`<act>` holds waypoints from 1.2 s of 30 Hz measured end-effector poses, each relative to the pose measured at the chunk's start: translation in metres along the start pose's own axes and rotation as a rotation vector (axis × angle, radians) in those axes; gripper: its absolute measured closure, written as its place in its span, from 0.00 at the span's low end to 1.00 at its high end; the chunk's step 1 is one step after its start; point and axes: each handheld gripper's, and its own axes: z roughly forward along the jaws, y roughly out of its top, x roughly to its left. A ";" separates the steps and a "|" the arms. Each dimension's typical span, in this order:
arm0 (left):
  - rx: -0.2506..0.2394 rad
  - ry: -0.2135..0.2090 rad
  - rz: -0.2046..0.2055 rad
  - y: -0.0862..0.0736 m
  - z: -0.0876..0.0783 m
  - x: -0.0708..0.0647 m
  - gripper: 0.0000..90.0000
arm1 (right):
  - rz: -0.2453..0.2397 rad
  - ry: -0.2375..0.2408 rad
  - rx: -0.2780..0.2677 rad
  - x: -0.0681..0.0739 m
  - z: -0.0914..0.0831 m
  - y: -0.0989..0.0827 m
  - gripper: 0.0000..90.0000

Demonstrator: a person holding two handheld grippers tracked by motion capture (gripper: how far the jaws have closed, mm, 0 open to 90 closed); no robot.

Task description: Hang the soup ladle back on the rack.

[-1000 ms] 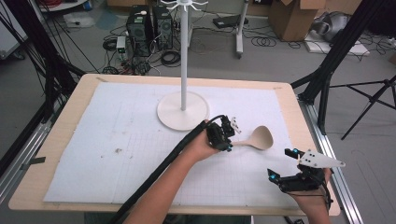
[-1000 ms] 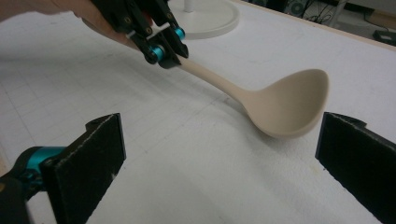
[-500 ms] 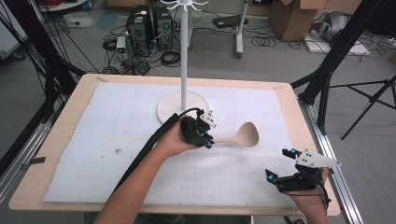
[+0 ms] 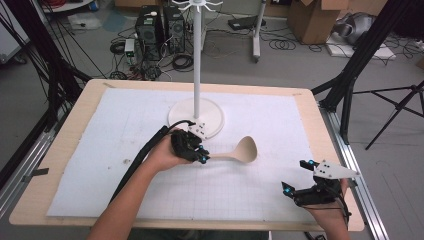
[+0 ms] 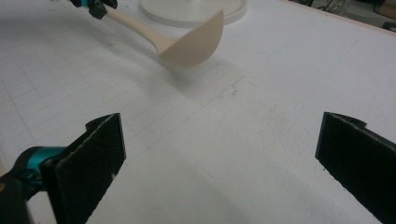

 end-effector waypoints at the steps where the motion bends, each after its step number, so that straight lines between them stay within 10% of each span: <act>1: 0.002 -0.001 0.004 -0.004 0.003 0.001 0.86 | -0.001 0.001 0.000 0.000 0.000 0.000 0.00; 13: 0.038 -0.029 -0.053 -0.029 0.021 0.006 0.83 | -0.005 0.003 -0.002 -0.001 0.001 -0.001 0.00; 16: 0.009 -0.009 -0.077 -0.029 0.016 0.006 0.65 | -0.004 0.002 -0.004 -0.001 0.001 -0.001 0.00; 28: -0.171 0.104 -0.141 -0.042 -0.045 0.000 0.22 | -0.017 0.018 -0.009 0.002 0.002 0.002 0.00; 36: -0.302 0.187 -0.237 -0.088 -0.094 -0.009 0.06 | -0.023 0.024 -0.026 0.003 -0.002 0.006 0.00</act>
